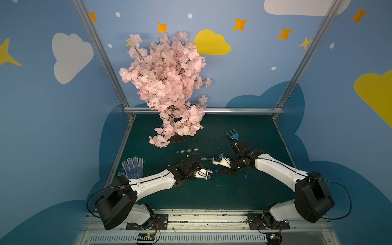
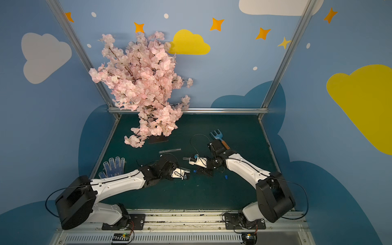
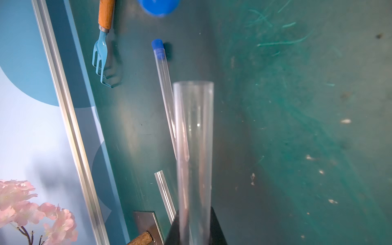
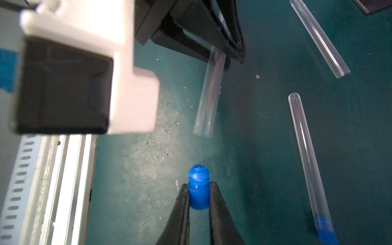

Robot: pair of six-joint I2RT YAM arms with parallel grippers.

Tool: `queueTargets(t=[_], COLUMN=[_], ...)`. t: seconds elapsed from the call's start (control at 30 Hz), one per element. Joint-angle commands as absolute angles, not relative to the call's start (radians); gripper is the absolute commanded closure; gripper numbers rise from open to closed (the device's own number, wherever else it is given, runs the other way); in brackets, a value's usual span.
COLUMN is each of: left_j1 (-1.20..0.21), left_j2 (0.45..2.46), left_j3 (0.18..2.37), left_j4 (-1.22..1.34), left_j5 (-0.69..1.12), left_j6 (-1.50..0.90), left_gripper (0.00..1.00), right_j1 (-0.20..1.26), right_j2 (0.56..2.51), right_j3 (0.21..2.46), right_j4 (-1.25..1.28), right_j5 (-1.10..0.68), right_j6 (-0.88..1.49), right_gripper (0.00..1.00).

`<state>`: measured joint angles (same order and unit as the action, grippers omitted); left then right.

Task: Insert stoppers into test tubes
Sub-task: Pick up the stopper from the center of the board, then insert the stopper into the test tube.

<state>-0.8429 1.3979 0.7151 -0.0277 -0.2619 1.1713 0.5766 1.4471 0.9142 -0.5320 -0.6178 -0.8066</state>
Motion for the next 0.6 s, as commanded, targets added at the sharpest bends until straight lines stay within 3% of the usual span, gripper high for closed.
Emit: queueTargets(t=[0.0, 0.57], left_j1=[-0.845, -0.845], left_j2=[1.399, 1.393], left_j3=[0.748, 0.735], left_j4=[0.001, 0.008], left_j5=[-0.254, -0.244], left_j6=[1.163, 1.172], left_gripper=[0.97, 0.98], right_j1=[0.583, 0.608], right_j2=[1.445, 1.473], right_j3=[0.931, 0.97], right_j4=[-0.532, -0.538], right_j5=[-0.649, -0.634], right_j6=[-0.784, -0.759], right_gripper=[0.88, 0.88])
